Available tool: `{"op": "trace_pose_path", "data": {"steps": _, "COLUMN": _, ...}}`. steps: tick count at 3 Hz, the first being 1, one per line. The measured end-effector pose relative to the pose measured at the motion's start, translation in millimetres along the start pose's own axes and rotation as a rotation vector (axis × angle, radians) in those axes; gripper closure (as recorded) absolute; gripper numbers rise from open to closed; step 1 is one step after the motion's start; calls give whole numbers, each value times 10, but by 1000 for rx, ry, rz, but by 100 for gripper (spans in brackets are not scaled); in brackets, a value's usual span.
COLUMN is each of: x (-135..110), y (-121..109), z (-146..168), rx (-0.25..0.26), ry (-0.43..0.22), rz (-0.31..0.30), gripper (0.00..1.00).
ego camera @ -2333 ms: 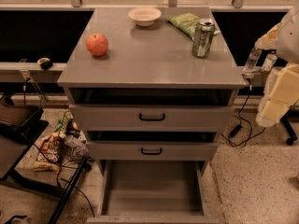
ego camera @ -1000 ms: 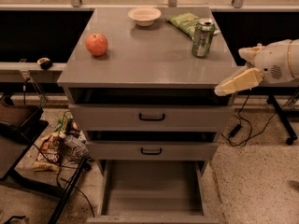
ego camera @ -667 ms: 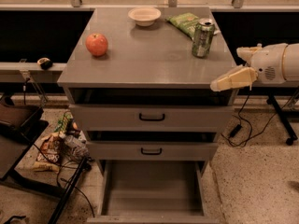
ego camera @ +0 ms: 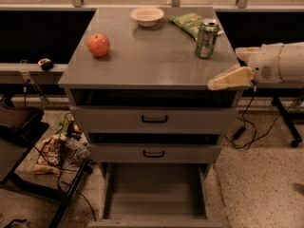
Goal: Place green can into bottom drawer
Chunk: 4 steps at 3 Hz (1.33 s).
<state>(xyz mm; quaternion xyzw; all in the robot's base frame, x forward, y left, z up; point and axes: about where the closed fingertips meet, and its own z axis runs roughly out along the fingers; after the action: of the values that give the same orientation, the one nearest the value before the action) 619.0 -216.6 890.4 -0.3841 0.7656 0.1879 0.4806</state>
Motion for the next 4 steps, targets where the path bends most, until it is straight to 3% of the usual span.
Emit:
{"op": "trace_pose_path", "data": {"steps": 2, "x": -264, "y": -248, "z": 627, "rx": -33, "ry": -71, "rz": -23, "gripper": 0}}
{"op": "trace_pose_path", "data": {"steps": 4, "x": -326, "y": -605, "z": 921, "rx": -8, "ry": -177, "rz": -34, "gripper": 0}}
